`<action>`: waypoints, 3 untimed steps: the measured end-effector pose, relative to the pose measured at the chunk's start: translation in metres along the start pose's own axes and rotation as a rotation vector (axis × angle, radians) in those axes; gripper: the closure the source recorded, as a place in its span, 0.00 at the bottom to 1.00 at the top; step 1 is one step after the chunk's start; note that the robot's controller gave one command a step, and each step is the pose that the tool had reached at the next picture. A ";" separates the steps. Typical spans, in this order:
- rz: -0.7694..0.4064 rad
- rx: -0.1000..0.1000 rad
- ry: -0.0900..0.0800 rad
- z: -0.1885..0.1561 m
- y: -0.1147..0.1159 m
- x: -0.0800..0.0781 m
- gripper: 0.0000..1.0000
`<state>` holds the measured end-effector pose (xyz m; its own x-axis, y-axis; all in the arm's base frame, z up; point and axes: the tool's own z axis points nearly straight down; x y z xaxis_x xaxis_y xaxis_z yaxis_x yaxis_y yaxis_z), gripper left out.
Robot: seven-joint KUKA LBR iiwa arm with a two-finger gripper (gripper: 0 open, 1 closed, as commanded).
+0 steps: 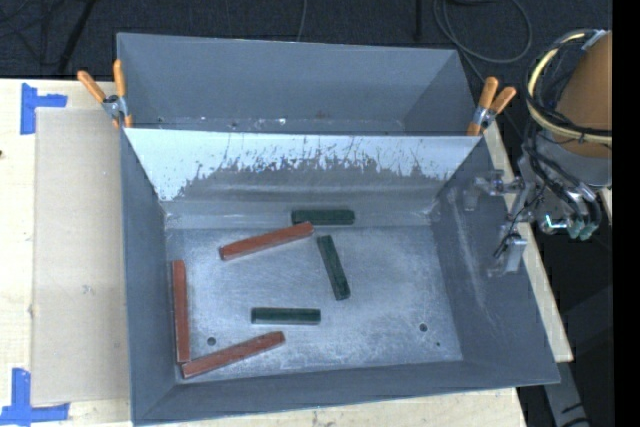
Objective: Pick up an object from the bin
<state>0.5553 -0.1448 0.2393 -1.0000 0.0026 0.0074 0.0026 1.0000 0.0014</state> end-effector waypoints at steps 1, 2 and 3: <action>-0.489 -0.001 -0.002 0.173 0.080 -0.024 0.00; -0.767 0.003 -0.009 0.139 0.127 -0.022 0.00; -1.081 0.004 -0.009 0.140 0.157 -0.042 0.00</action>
Offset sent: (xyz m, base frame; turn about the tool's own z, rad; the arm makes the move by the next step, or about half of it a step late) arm 0.0242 0.0779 -0.1693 -0.4887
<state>0.5969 0.0121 0.0997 -0.4731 -0.8810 -0.0031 -0.8810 0.4732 -0.0001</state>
